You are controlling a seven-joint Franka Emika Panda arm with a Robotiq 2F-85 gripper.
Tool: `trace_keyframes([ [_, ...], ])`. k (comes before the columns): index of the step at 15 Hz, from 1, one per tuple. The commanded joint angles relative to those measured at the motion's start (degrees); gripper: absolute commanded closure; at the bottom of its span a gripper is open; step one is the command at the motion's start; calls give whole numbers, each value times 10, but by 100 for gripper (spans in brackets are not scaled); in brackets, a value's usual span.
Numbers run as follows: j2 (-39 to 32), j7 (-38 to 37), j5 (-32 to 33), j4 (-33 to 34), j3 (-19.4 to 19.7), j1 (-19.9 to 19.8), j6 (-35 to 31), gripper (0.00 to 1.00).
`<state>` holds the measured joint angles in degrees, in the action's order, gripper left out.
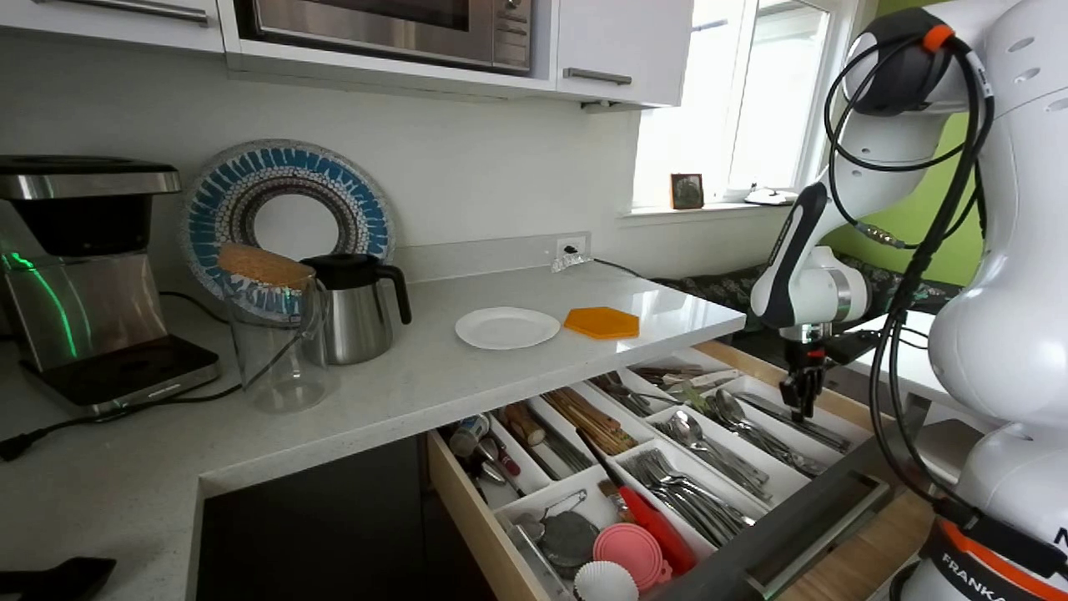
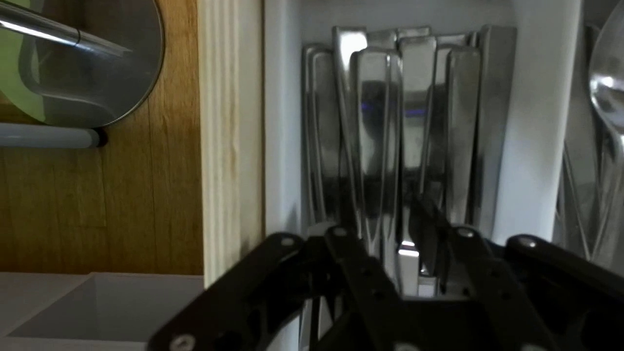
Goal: Remove the dinner knife from the far right compartment of the opened drawer and put it on the right of the orange placemat
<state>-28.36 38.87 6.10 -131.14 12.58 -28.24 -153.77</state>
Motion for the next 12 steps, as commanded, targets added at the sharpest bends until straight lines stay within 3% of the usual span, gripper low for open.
trace_keyframes([
  [1, -7, -6, -2, -8, -6, -8, -32, 61],
  [3, -11, -11, -1, -8, -6, -7, -40, 61],
  [11, -17, -19, 0, -16, -12, -6, -56, 78],
  [12, -18, -21, 1, -16, -11, -6, -60, 76],
])
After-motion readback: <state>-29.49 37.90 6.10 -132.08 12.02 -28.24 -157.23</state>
